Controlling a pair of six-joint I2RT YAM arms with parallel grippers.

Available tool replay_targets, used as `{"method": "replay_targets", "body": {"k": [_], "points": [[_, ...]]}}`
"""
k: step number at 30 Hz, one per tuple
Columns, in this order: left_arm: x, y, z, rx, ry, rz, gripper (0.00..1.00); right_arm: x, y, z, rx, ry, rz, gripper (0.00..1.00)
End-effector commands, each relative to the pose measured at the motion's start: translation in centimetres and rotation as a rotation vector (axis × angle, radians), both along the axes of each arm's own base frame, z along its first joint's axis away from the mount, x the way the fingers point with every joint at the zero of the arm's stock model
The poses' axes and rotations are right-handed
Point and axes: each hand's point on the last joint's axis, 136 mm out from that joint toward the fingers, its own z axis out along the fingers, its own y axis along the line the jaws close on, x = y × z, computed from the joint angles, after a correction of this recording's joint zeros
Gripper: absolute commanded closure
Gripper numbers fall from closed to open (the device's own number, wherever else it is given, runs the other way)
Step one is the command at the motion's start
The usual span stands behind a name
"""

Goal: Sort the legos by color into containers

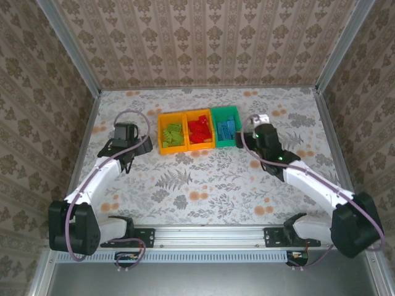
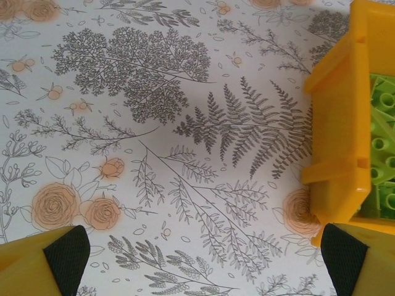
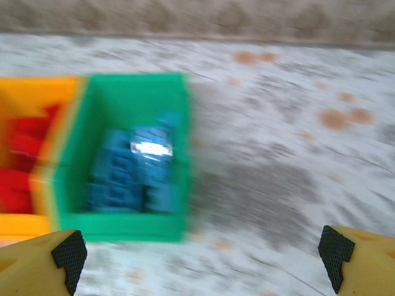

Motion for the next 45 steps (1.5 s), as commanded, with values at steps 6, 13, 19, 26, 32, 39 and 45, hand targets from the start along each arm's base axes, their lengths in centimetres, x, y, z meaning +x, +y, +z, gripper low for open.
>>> {"method": "replay_targets", "body": {"k": [6,13,19,26,32,39,45], "points": [[0.6,2.0,0.3,0.153,-0.125,-0.009,0.00,-1.5,-9.2,-2.7,-0.080,-0.125,-0.219,0.00],[1.2,3.2,1.0,0.268,-0.215,-0.017,0.00,-0.2,-10.0,-4.2,-0.072,-0.190,-0.249,0.00],[1.1,3.9,0.1,0.343,-0.330,-0.015,0.00,2.1,-10.0,-4.5,-0.096,-0.169,-0.235,0.00],[1.4,3.4,-1.3,0.362,-0.361,-0.055,0.00,3.4,-10.8,-6.3,-0.070,-0.162,-0.238,0.00],[3.2,2.4,-0.7,0.372,-0.444,-0.111,0.00,3.7,-10.9,-7.6,-0.004,-0.154,-0.193,0.00],[5.6,1.5,-1.5,0.429,-0.478,-0.176,0.00,3.6,-11.0,-7.7,-0.001,-0.159,-0.191,0.01],[5.0,3.7,-2.1,0.348,-0.498,-0.092,0.00,3.6,-11.0,-7.6,-0.001,-0.160,-0.189,0.00]]}}
